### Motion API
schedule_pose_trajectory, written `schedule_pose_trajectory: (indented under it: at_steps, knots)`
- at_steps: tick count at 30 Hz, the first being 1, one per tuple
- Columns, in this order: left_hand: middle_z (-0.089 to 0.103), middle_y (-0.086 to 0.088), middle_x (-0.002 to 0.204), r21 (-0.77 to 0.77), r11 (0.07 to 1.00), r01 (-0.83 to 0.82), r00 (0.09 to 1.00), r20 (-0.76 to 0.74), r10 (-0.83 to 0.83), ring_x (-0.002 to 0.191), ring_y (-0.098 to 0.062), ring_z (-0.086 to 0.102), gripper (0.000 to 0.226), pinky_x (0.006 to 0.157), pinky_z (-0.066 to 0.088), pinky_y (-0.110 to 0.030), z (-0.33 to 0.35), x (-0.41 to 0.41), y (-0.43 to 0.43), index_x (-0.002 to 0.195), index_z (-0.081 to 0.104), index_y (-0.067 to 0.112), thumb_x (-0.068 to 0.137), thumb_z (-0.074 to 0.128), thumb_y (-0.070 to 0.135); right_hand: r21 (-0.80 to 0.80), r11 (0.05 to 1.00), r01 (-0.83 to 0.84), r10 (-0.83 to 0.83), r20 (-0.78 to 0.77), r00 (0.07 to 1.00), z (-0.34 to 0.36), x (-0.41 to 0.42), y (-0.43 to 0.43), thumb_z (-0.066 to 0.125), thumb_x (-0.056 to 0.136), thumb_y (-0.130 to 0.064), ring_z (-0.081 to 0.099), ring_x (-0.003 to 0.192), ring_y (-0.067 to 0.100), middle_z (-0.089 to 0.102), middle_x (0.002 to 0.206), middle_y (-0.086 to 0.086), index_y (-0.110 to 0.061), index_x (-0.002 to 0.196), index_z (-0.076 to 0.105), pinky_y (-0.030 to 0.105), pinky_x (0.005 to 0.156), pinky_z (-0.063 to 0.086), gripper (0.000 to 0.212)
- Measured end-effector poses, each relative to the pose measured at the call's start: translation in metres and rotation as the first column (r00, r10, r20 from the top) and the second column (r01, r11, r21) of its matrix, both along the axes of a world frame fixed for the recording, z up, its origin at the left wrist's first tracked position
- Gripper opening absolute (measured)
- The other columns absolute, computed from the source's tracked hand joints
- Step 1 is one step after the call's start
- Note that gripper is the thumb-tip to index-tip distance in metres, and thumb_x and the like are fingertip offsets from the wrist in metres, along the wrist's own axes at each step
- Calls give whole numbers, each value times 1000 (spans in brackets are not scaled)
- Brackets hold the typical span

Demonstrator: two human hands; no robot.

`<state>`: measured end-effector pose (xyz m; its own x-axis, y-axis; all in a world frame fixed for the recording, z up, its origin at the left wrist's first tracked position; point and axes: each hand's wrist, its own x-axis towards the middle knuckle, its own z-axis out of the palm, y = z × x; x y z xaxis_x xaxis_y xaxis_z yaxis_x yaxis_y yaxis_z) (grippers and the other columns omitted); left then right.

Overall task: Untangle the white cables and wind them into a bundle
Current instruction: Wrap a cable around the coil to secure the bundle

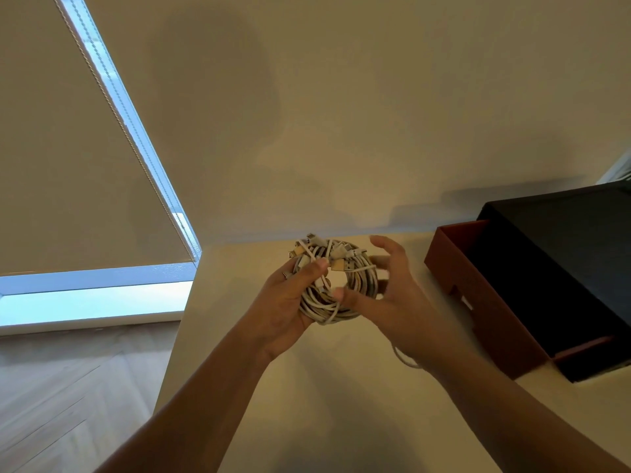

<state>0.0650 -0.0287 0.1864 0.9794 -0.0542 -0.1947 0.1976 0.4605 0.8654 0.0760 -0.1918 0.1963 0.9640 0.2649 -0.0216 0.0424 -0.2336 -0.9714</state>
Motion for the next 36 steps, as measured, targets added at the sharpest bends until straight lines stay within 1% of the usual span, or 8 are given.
schedule_pose_trajectory:
  at_steps: [3,10,17,22,25,28,32,36]
  knots:
    - [66,-6,76,-6,999,38,999,13,-38,64,-15,67,16,58,56,-29,-1,0,-3,95,67,10,86,58,18,39,997,-60,61,-18,998,-8,5,2,81,73,-20,63,104,10,57,118,-5,-37,136,29,40,91,54,83]
    - [72,-6,108,312,932,182,979,27,-200,98,-20,69,31,75,56,-30,4,-2,2,121,60,15,90,59,8,42,999,-2,5,-59,998,-17,20,-5,81,72,-10,68,95,17,67,108,4,-28,126,42,48,88,54,69]
    - [73,4,101,618,784,57,995,32,-98,98,-16,69,48,93,53,-49,-4,4,-4,109,65,30,62,74,31,-56,996,73,-70,50,996,-19,20,-3,81,70,-10,65,77,5,68,86,-6,-17,101,57,27,68,54,40]
    - [74,6,93,644,763,-61,997,70,21,89,-12,70,37,85,57,-42,-7,3,-8,103,66,28,74,73,6,-59,998,-5,6,32,999,-15,17,-5,72,78,-6,66,88,15,67,94,-2,-20,105,54,39,77,56,35]
    - [74,9,86,631,765,-129,992,84,97,78,-6,70,36,70,57,-28,-5,3,-11,98,67,27,73,72,2,-49,998,-48,49,25,998,-14,15,-5,69,80,-4,66,90,11,66,98,-3,-20,109,52,37,79,56,37]
    - [74,9,80,614,770,-173,984,67,167,74,-8,70,36,65,55,-27,-5,5,-12,91,68,28,70,72,0,-8,994,-110,110,-14,994,-12,14,-7,66,82,-1,66,90,10,66,101,-1,-20,114,52,32,77,56,40]
    - [73,5,79,624,753,-208,975,68,213,78,-16,70,33,72,58,-38,-7,5,-11,88,67,28,69,74,2,125,971,-206,221,-128,967,-7,17,-16,58,80,-12,64,86,12,62,102,5,-22,115,55,25,70,51,37]
    - [72,10,75,647,728,-228,971,101,214,69,-4,66,34,63,53,-24,-6,5,-9,85,66,30,69,74,1,236,939,-251,316,-297,901,-9,25,-25,48,66,-15,63,90,19,60,105,8,-22,114,58,32,75,52,50]
